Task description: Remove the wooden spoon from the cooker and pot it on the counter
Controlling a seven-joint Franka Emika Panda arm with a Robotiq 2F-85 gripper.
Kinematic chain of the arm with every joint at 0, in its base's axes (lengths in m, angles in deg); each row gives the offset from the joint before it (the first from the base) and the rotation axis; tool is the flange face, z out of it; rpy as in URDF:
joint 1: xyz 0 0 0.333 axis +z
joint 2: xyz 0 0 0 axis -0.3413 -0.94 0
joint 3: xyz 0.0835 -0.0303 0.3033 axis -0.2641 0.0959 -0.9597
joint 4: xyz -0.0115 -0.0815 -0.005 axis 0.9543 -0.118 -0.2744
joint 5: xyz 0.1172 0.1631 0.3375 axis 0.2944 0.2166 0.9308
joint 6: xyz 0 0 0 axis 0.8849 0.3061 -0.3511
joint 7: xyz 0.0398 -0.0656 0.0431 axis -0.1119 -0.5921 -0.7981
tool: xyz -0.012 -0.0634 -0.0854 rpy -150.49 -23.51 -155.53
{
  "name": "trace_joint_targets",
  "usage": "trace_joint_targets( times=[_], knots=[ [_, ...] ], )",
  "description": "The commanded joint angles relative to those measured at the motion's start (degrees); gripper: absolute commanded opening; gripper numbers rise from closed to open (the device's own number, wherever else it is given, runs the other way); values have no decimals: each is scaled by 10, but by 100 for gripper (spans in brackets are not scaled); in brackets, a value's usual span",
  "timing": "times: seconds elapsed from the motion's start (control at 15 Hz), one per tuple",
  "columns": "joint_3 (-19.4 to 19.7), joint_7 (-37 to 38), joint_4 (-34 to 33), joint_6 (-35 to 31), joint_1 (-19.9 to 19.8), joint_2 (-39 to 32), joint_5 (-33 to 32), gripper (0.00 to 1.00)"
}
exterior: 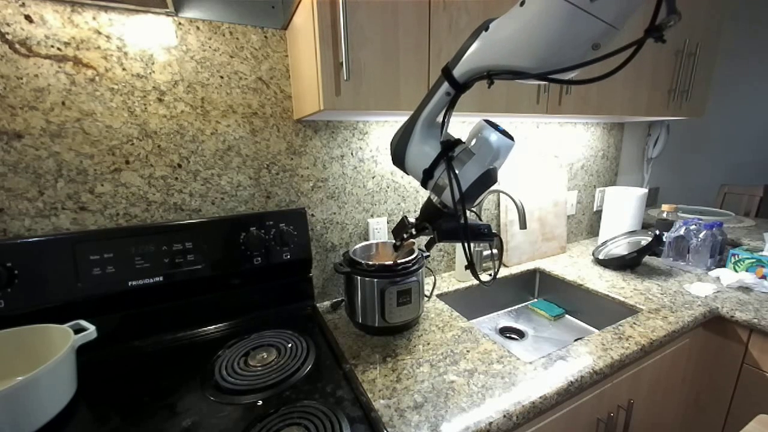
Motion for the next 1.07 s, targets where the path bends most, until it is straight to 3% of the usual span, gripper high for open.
trace_joint_targets(
  times=[0.0, 0.4, 0.53, 1.0],
  knots=[
    [-12, -87, -41, 11, -20, -27, 68, 100],
    [-10, -145, -74, 37, -25, -68, 121, 100],
    [-10, -158, -82, 40, -27, -74, 137, 74],
    [-6, -198, -98, 39, -23, -73, 187, 28]
  ],
)
